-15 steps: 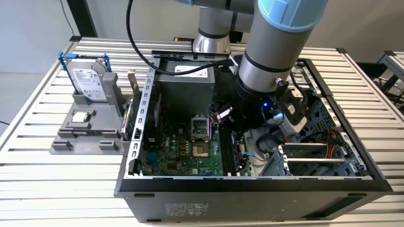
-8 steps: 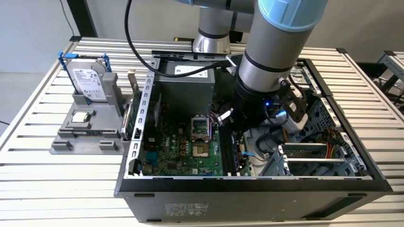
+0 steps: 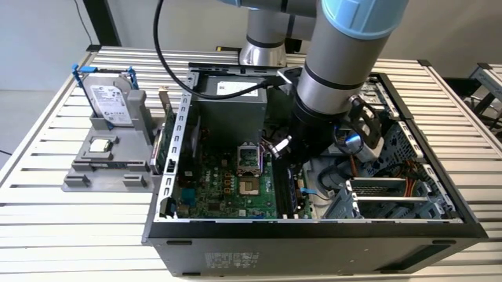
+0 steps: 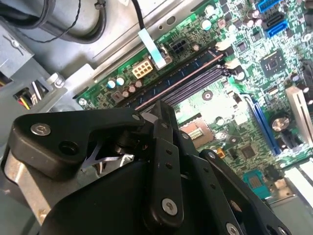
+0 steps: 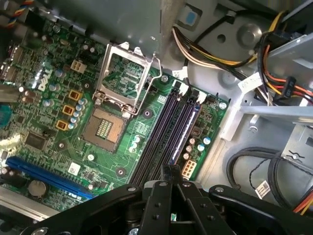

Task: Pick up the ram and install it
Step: 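Insert the ram into the slot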

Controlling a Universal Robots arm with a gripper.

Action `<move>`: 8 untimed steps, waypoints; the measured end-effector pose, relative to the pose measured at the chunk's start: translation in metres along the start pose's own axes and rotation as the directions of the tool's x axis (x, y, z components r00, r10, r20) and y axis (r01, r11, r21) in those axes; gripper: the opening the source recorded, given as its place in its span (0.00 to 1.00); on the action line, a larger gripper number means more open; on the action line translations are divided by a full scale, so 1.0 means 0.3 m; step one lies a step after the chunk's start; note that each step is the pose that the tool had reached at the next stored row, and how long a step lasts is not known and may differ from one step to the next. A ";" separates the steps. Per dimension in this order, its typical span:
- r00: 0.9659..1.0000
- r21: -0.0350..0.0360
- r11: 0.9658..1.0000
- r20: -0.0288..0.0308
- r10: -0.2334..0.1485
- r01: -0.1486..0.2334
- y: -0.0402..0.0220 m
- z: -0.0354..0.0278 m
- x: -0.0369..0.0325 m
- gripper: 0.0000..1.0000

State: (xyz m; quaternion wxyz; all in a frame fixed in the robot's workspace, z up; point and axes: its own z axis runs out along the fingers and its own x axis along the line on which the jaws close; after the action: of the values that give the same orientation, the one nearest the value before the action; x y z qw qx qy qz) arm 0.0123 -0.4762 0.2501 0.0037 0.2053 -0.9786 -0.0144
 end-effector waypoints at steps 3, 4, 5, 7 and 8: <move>1.000 0.000 1.000 -0.001 -0.027 0.027 -0.001 -0.001 -0.002 0.00; 0.999 -0.001 0.999 -0.001 -0.036 0.036 -0.001 -0.001 -0.002 0.00; 0.999 -0.001 0.999 -0.002 -0.046 0.046 -0.001 -0.001 -0.003 0.00; 0.998 -0.001 0.998 -0.003 -0.062 0.062 -0.002 -0.001 -0.004 0.00; 0.998 -0.001 0.998 -0.004 -0.070 0.070 -0.002 -0.001 -0.005 0.00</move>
State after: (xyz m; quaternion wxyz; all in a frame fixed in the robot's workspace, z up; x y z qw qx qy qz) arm 0.0139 -0.4762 0.2505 0.0052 0.2396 -0.9707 -0.0147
